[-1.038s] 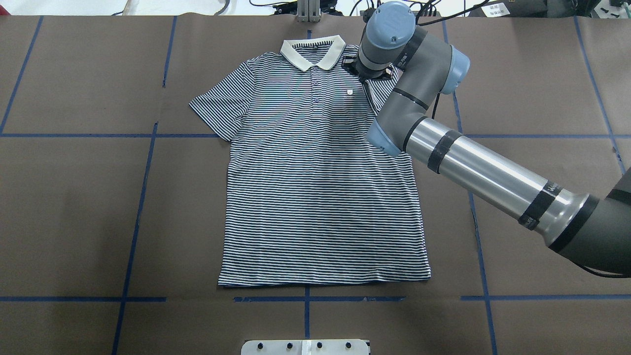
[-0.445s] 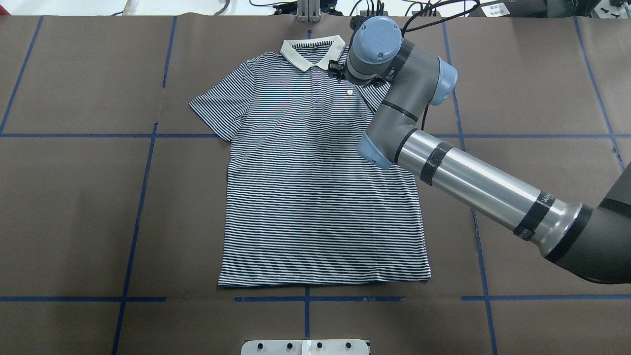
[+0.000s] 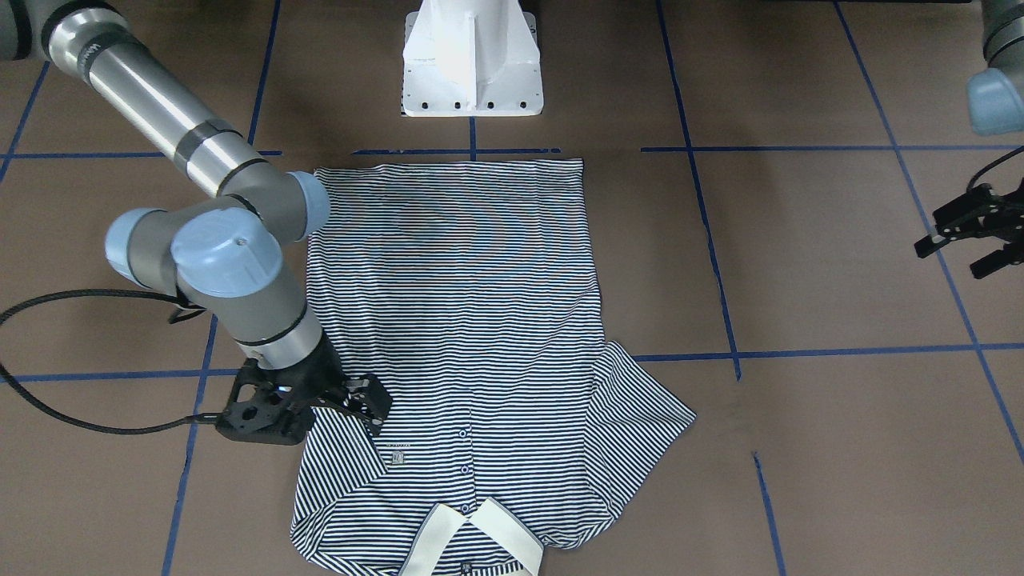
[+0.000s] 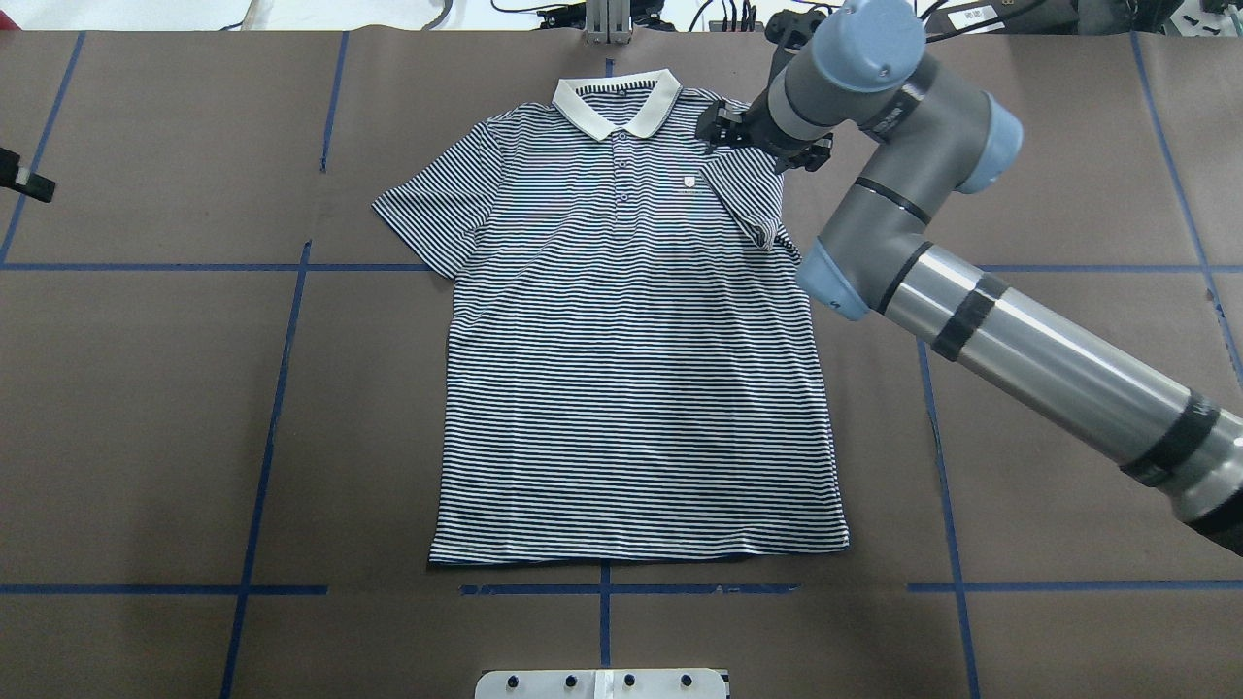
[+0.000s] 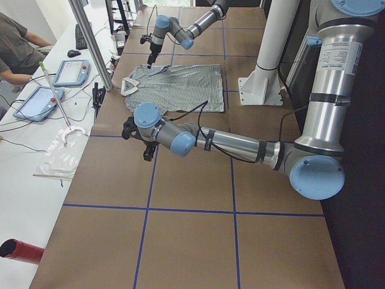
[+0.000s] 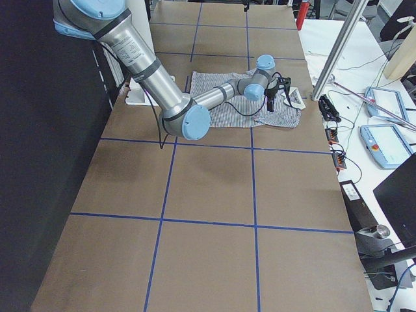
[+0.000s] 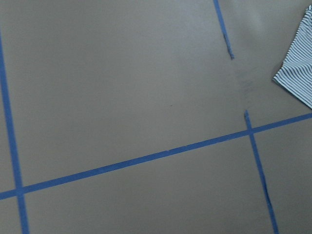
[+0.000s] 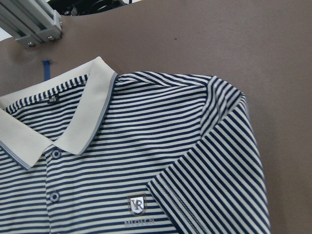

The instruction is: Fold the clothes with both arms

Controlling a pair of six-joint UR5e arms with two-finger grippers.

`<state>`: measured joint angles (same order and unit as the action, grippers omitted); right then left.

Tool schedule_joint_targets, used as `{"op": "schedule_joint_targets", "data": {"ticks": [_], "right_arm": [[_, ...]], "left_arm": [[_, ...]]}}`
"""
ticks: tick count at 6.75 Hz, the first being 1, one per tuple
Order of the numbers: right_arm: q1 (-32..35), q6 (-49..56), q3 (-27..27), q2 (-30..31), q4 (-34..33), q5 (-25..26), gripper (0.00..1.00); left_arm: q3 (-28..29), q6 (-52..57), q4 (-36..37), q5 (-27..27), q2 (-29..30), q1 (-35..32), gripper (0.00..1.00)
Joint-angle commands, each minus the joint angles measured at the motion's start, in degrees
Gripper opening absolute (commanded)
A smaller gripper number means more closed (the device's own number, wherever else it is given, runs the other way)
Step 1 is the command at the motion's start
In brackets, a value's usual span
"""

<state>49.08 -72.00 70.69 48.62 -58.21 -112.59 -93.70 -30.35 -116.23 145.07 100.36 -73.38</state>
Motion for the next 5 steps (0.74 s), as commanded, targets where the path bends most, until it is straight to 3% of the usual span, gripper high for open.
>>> {"op": "schedule_joint_targets", "data": {"ticks": [1,2,3,5], "right_arm": [[5.3,1.9,10.1,10.8,0.6,-7.5,1.0],[9.6,7.1,13.8,16.6,2.0,-11.6,1.0],[12.3,10.4,14.2,19.7,4.5,-15.6,1.0],[12.9,10.5,14.3,22.0,7.5,-16.2,1.0]], "left_arm": [[3.5,-20.4,-2.2,-8.9,11.5,11.1,1.0],[10.6,-23.1,-2.4,-9.9,18.0,13.9,1.0],[17.2,-24.3,-3.1,-17.7,22.5,14.7,1.0],[28.5,-24.3,-9.0,-27.1,28.6,18.8,0.93]]}}
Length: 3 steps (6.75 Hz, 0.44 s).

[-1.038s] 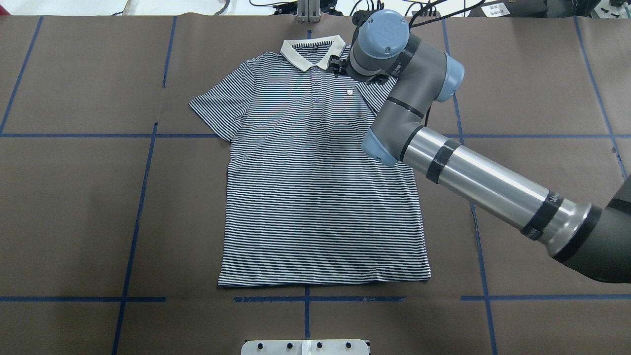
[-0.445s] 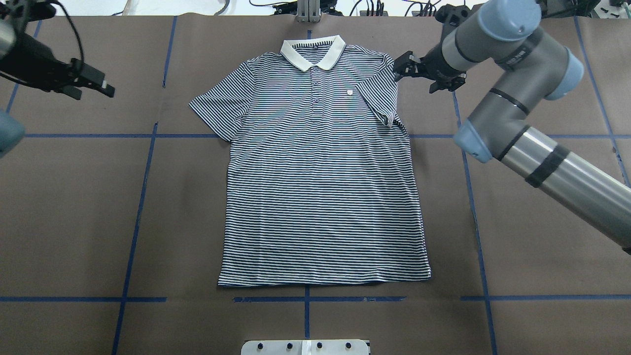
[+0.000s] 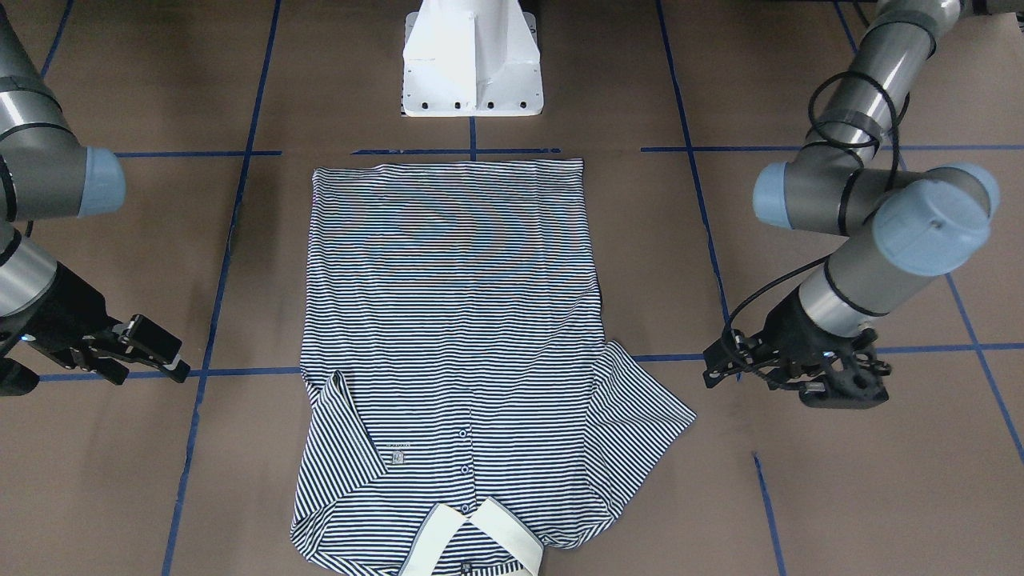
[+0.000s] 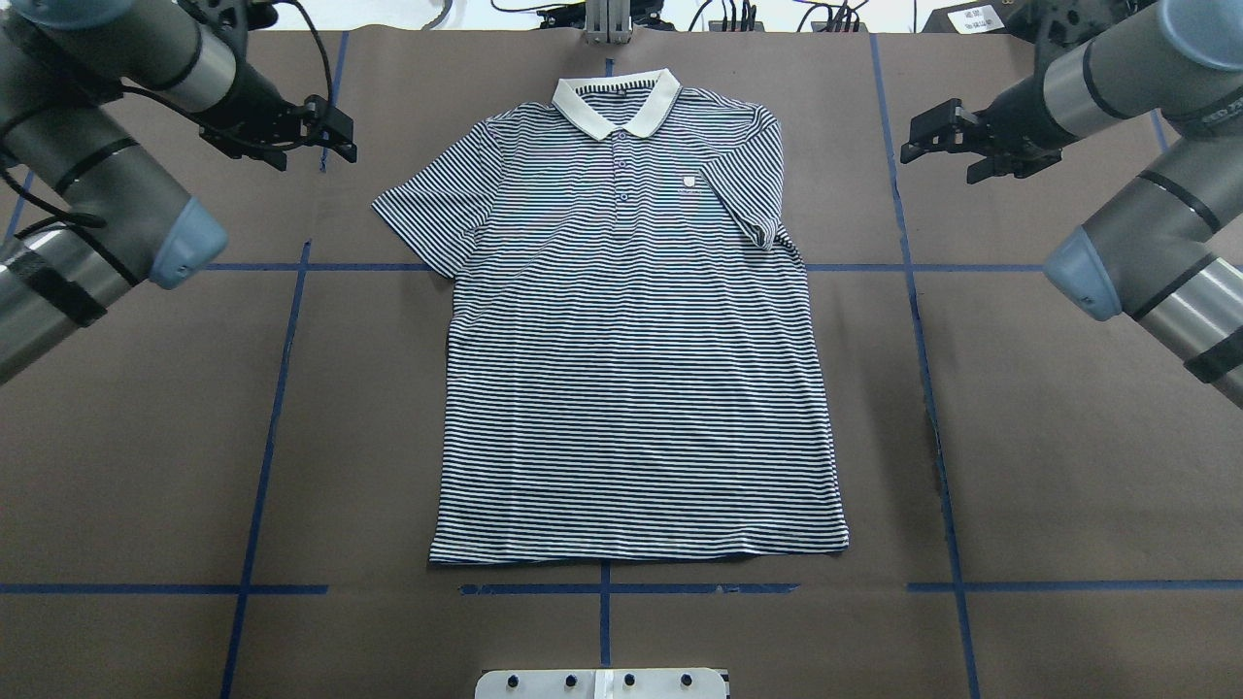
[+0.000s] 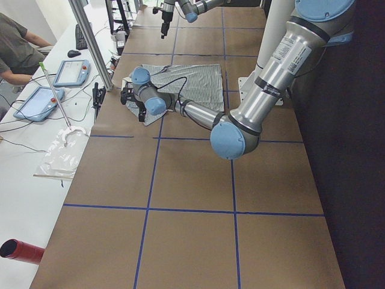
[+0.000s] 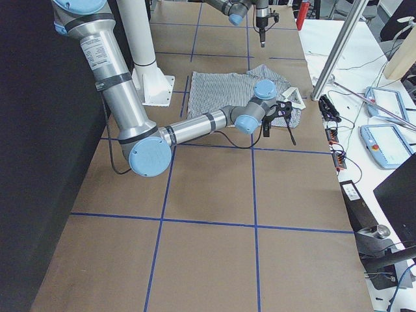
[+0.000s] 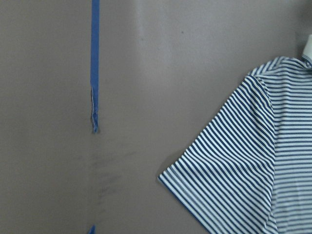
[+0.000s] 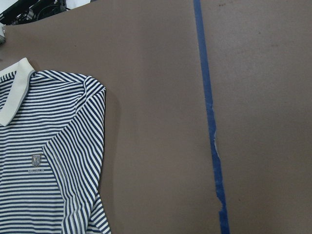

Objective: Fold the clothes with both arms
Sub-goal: 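Move the left gripper to the sleeve nearest it while the right gripper hovers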

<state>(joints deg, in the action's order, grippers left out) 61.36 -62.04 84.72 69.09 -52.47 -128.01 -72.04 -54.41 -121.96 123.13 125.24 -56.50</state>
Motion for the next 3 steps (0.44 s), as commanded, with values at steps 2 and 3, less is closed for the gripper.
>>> {"op": "schedule_joint_targets", "data": {"ticks": [2,3], "right_arm": [[0.5,0.5,0.2,1.9,1.8,-0.8,1.0],[0.5,0.4,0.3,1.8,1.8,-0.7,1.0]], "left_arm": [[10.7,-0.4,-6.0,-10.9,4.3,5.2,0.78],[11.0,-0.4,-5.9,-11.5,4.5,5.6,0.75]]}}
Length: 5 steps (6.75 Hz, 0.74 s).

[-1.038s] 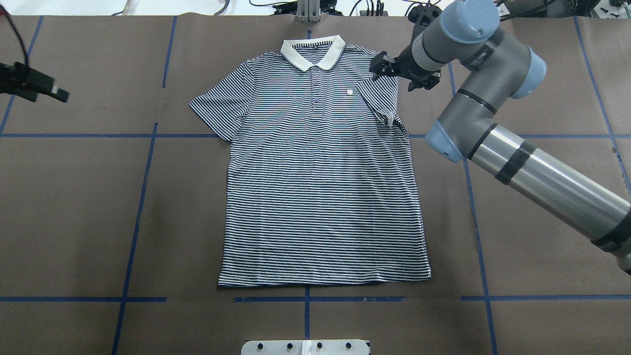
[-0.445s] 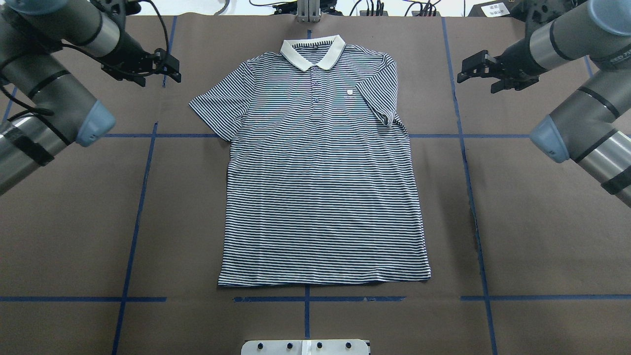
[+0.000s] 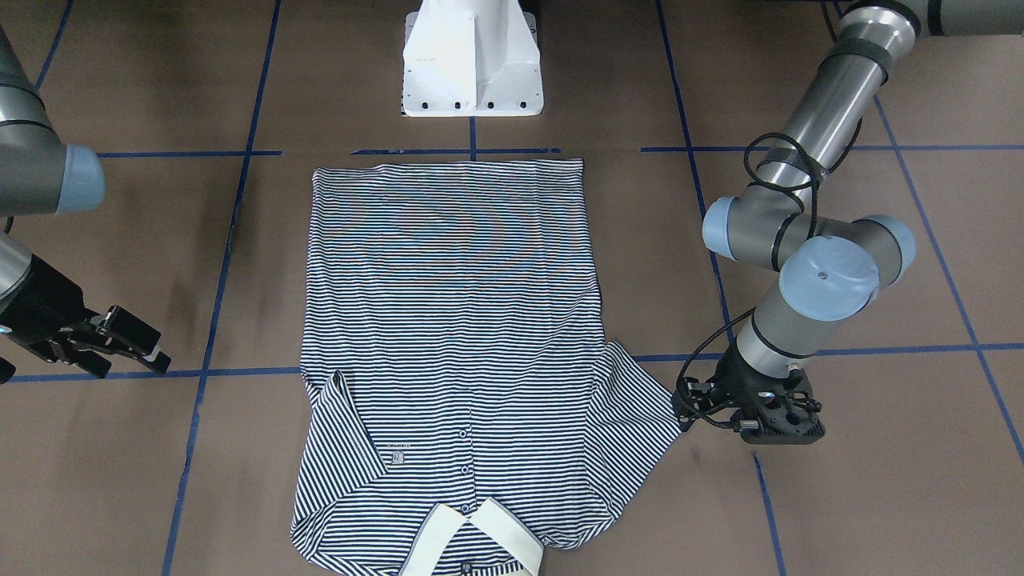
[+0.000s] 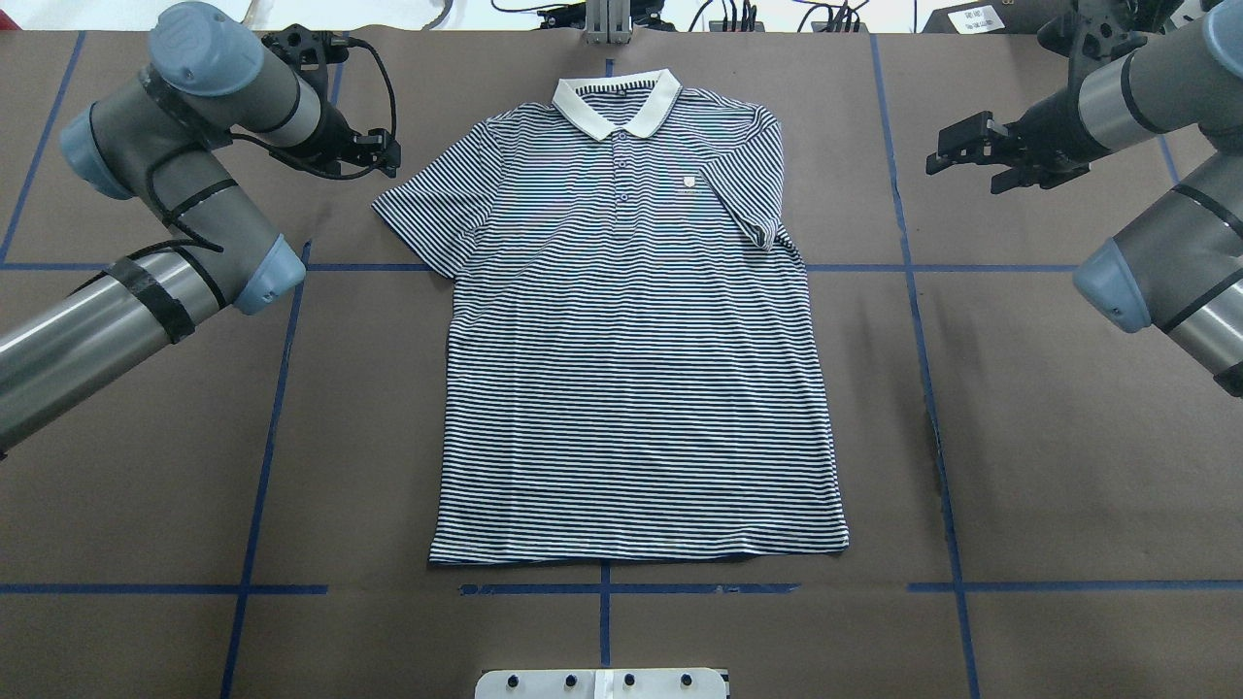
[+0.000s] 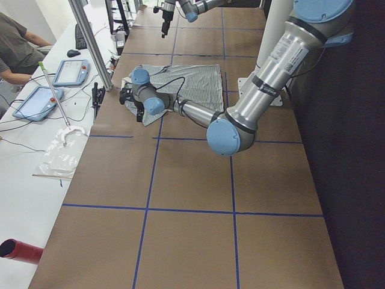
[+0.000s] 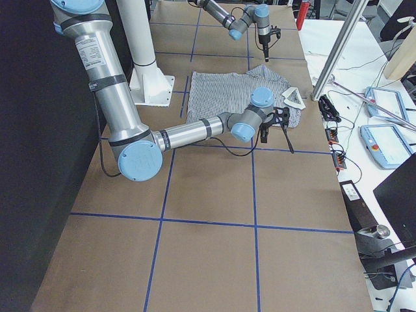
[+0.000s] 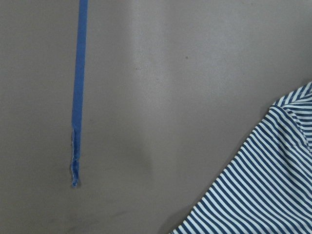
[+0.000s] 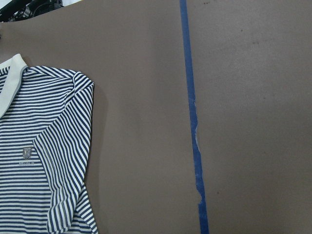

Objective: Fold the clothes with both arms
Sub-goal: 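Move the left gripper to the sleeve nearest it while the right gripper hovers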

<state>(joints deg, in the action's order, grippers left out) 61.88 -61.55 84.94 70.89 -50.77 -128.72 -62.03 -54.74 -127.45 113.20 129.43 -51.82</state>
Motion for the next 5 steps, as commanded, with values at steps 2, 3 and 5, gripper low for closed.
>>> {"op": "schedule_joint_targets", "data": {"ticks": [2,3,5], "right_arm": [[-0.3,-0.1,-0.1,-0.9,-0.1,0.1,1.0],[-0.3,-0.1,0.0,-1.3,-0.2,0.1,1.0],[-0.3,-0.1,0.0,-1.4,-0.2,0.1,1.0]], "left_arm": [[0.9,0.0,0.0,-1.6,0.3,1.9,0.72],[0.8,-0.1,0.0,-1.6,0.3,2.1,0.7],[0.8,0.0,0.1,-1.6,0.0,2.6,0.68]]}}
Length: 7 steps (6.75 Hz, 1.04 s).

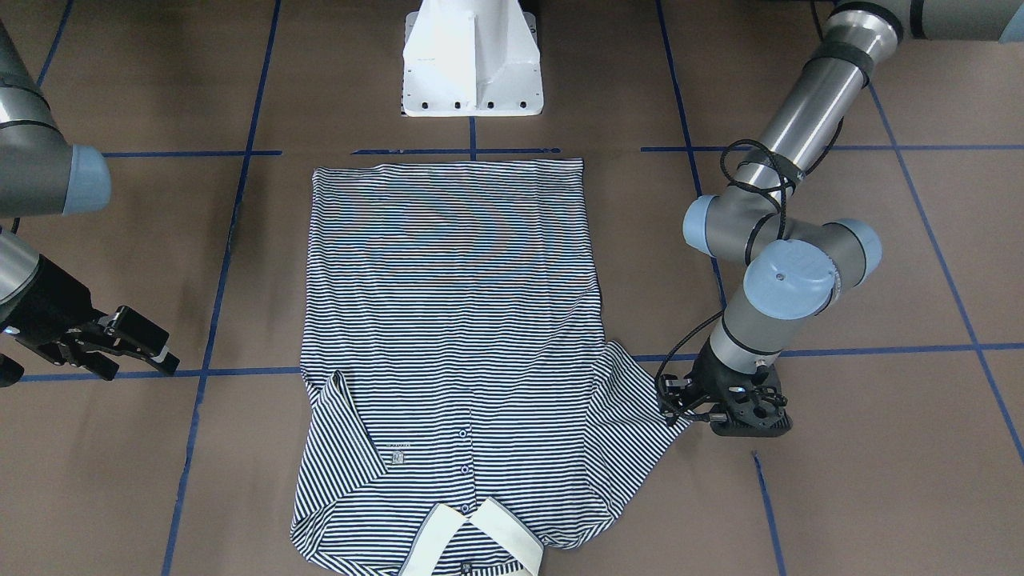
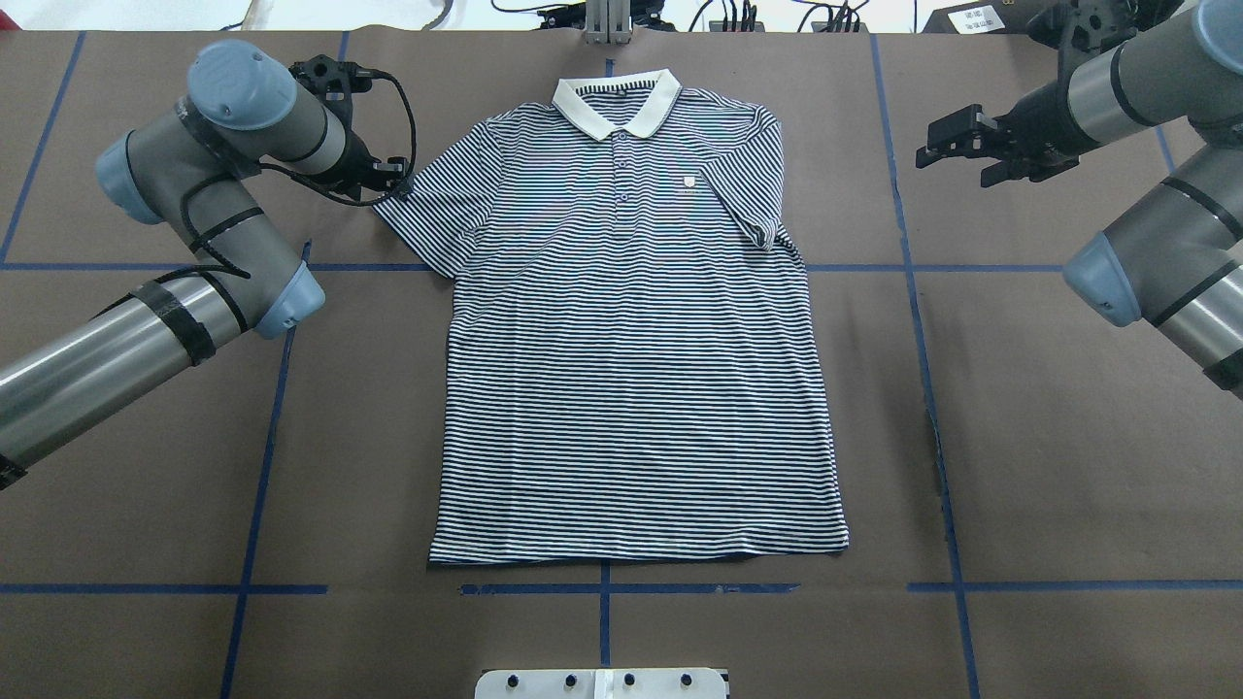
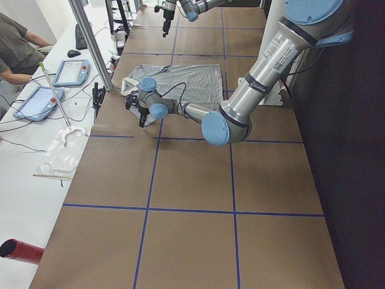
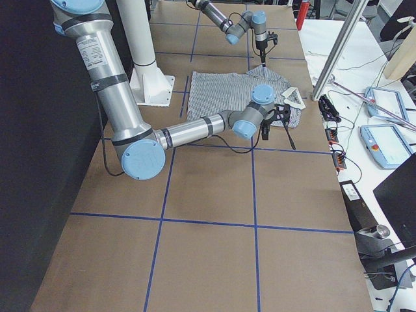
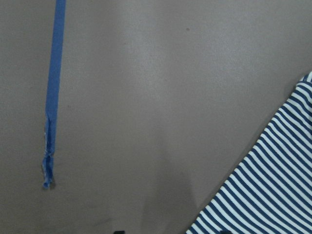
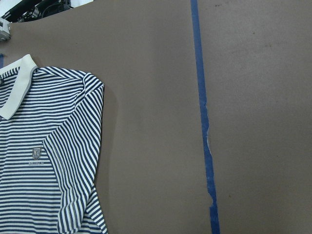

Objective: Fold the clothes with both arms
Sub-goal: 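Move the left gripper to the sleeve nearest it while the right gripper hovers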

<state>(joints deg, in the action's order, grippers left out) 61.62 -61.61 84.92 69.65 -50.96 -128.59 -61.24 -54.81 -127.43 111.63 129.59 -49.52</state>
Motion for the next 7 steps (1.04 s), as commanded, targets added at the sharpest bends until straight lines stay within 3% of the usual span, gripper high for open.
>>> {"op": "schedule_joint_targets", "data": {"ticks": [1,2,3,4,7], "right_arm": [[0.0,0.0,0.1,0.0,0.0,-0.1,1.0],[0.0,0.0,0.2,0.0,0.0,-0.1,1.0],[0.1,0.0,0.2,0.0,0.0,-0.2,1.0],[0.0,0.0,0.1,0.0,0.0,-0.1,1.0],[-0.1,0.0,0.1,-0.1,0.0,0.0,1.0]], "left_arm": [[0.0,0.0,0.1,-0.1,-0.2,0.3,0.62],[0.1,0.0,0.1,-0.1,-0.2,0.3,0.46],[0.1,-0.2,0.3,-0.1,-0.1,0.4,0.17],[0.1,-0.2,0.3,-0.1,-0.1,0.4,0.0],[-0.8,-2.8,3.9,0.5,3.9,0.5,0.0]]}}
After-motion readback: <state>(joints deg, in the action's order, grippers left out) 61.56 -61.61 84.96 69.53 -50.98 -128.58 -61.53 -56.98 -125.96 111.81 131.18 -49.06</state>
